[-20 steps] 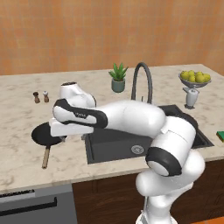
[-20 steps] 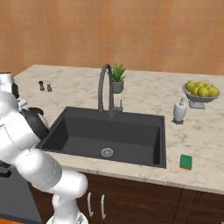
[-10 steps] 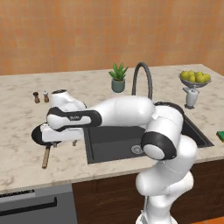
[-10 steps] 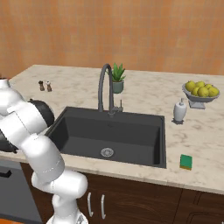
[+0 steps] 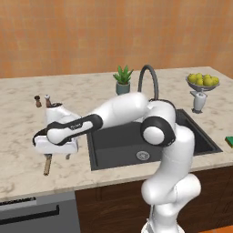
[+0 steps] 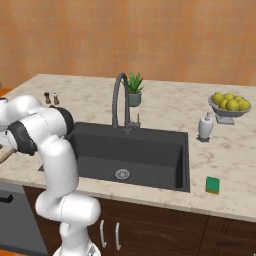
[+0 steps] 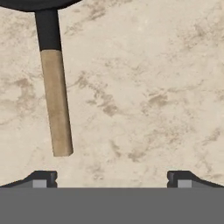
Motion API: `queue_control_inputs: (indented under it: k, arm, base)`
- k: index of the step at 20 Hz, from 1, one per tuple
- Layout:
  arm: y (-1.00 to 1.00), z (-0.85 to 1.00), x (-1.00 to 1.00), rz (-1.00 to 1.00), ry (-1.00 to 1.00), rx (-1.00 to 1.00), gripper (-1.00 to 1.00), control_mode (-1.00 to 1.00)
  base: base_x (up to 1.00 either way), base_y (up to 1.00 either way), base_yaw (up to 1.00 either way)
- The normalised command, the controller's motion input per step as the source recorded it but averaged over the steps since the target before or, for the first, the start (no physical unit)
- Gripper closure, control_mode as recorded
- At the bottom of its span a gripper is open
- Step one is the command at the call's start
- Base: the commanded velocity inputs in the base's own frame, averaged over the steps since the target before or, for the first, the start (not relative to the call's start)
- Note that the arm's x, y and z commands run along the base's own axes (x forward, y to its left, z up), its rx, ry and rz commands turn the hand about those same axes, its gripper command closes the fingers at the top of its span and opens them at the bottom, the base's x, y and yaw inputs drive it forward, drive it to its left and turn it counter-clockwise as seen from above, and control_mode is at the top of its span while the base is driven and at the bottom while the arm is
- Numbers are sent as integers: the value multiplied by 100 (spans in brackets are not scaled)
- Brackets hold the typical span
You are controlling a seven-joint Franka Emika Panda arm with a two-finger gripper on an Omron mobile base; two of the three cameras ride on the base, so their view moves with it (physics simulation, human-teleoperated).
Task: Pick the pan and sponge and place them into the sink. Then turn on the water.
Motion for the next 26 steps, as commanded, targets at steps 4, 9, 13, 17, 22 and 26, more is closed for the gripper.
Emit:
queue_control_inputs:
  k: [4, 9, 13, 17, 22, 26]
  arm:
    - [29, -19, 24, -2, 2, -1, -100, -100]
    - [20, -26, 24, -2, 0, 0, -100, -100]
    - [0, -34, 54, -6, 0, -1, -100, -100]
    - [0, -53, 43, -6, 0, -3, -100, -100]
    - [16, -25, 18, 0, 0, 0, -100, -100]
    - [19, -28, 12, 0, 2, 0, -100, -100]
  base:
    - [0, 0, 0]
    - [0, 0, 0]
    - [0, 0, 0]
    - [0, 0, 0]
    - [0, 0, 0]
    - [0, 0, 0]
